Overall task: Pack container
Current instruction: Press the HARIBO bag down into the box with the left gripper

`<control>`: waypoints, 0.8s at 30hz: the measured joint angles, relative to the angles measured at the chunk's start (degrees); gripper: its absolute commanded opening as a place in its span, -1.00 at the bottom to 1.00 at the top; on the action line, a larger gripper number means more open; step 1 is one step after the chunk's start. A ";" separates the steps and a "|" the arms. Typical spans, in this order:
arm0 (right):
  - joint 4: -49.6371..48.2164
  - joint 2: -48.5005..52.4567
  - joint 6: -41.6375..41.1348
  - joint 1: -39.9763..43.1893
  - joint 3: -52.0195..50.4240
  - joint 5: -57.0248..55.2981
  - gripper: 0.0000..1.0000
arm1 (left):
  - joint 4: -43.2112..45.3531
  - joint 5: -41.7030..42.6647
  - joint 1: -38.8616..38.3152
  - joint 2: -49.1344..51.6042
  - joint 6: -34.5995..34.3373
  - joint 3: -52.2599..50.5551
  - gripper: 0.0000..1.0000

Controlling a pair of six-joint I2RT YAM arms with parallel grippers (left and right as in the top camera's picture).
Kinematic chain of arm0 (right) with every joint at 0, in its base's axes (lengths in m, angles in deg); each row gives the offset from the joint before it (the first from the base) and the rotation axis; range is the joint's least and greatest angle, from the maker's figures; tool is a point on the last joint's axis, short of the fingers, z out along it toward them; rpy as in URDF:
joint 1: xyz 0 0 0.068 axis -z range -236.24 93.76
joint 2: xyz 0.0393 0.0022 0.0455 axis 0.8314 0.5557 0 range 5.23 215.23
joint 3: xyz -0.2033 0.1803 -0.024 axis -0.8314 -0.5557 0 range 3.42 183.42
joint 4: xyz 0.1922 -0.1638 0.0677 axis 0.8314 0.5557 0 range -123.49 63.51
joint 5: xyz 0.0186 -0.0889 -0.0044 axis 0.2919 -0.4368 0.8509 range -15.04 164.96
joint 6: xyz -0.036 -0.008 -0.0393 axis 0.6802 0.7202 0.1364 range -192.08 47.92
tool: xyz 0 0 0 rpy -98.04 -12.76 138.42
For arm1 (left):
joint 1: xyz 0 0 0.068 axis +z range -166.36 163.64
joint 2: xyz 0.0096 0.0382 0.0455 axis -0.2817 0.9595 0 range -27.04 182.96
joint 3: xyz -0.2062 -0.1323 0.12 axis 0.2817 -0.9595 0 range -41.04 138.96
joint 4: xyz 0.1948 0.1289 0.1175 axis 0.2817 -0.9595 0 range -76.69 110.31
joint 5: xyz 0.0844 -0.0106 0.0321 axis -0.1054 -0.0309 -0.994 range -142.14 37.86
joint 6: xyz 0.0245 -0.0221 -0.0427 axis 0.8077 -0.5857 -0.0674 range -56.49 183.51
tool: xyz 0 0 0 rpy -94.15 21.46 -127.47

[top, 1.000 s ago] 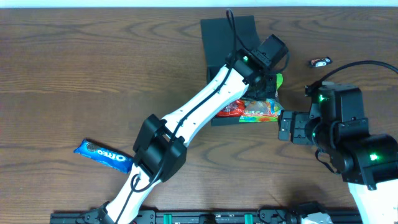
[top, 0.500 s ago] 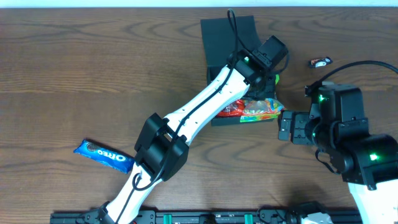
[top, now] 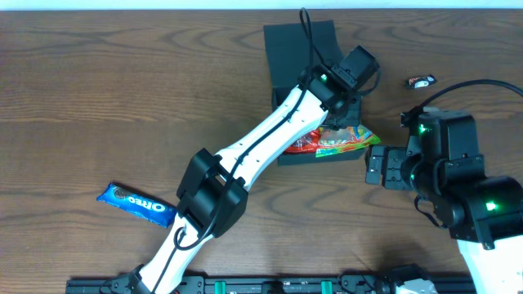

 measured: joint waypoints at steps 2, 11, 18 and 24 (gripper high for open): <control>0.00 0.00 0.00 0.00 0.00 0.00 0.99 | -0.02 0.00 0.42 0.00 0.11 0.00 -0.89; 0.00 0.00 0.00 0.00 0.00 0.00 0.99 | -2.14 0.44 3.34 0.00 1.79 0.00 -0.89; 0.00 0.00 0.00 0.00 0.00 0.00 0.98 | -1.05 0.46 1.95 0.00 2.47 0.00 -0.89; 0.00 0.00 0.00 0.00 0.00 0.00 0.98 | -0.20 -0.68 -0.26 0.00 2.12 0.00 -0.89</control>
